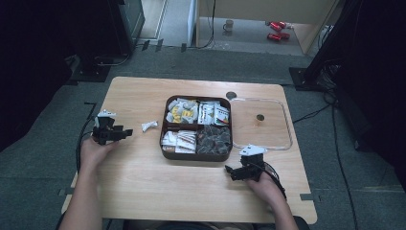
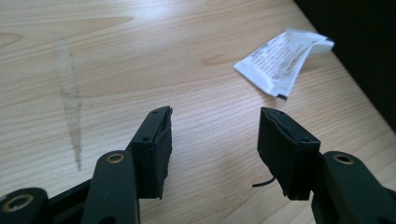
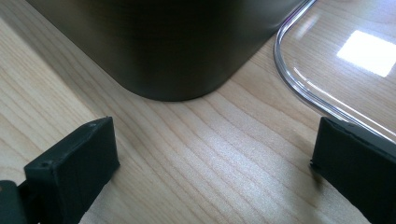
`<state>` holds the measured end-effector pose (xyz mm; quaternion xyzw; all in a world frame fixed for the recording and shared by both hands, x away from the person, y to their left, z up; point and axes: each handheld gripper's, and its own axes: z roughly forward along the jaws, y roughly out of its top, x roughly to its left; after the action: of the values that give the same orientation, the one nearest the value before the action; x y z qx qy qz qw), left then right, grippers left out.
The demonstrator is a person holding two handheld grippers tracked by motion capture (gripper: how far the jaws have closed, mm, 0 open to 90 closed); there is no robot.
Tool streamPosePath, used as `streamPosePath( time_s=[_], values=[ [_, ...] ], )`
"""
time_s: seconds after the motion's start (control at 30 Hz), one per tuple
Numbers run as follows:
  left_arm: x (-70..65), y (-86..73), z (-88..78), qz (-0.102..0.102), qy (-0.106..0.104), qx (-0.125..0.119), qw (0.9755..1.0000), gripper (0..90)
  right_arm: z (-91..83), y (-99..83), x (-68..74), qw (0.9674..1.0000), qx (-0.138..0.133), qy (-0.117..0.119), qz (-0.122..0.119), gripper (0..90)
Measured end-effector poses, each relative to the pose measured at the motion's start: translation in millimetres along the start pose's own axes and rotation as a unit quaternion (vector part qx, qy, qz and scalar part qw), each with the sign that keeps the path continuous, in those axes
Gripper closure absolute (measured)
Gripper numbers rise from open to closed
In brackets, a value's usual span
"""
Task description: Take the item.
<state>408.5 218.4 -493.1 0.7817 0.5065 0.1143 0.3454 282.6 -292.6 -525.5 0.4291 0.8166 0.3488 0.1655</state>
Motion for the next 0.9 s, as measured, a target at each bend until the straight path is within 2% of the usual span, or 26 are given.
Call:
streamPosePath(
  time_s=[0.2, 0.37, 0.47, 0.57, 0.67, 0.9],
  values=[
    [12.1, -7.2, -1.3, -0.009, 0.006, 0.006, 0.9999, 43.7, 0.0, 0.0, 0.0, 1.0, 0.0, 0.0, 0.0, 0.0],
    [17.0, -10.2, -1.7, -0.012, 0.008, -0.005, 0.9999, 43.6, 0.0, 0.0, 0.0, 1.0, 0.0, 0.0, 0.0, 0.0],
    [15.4, -12.9, 0.4, 0.016, 0.02, -0.014, 0.9996, 39.1, 0.0, 0.0, 0.0, 1.0, 0.0, 0.0, 0.0, 0.0],
    [11.6, -14.3, 3.2, 0.047, 0.037, -0.016, 0.998, 35.5, 0.1, 0.1, 0.2, 1.0, 0.0, 0.0, 0.0, 0.0],
    [10.4, -17.4, 5.5, 0.065, 0.048, -0.026, 0.9964, 31.5, 0.1, 0.2, 0.4, 1.0, 0.0, 0.0, 0.001, 0.0],
    [11.6, -20.7, 8.3, 0.062, 0.057, -0.045, 0.9954, 26.8, 0.1, 0.2, 0.4, 1.0, 0.0, 0.0, 0.001, 0.0]
  ],
)
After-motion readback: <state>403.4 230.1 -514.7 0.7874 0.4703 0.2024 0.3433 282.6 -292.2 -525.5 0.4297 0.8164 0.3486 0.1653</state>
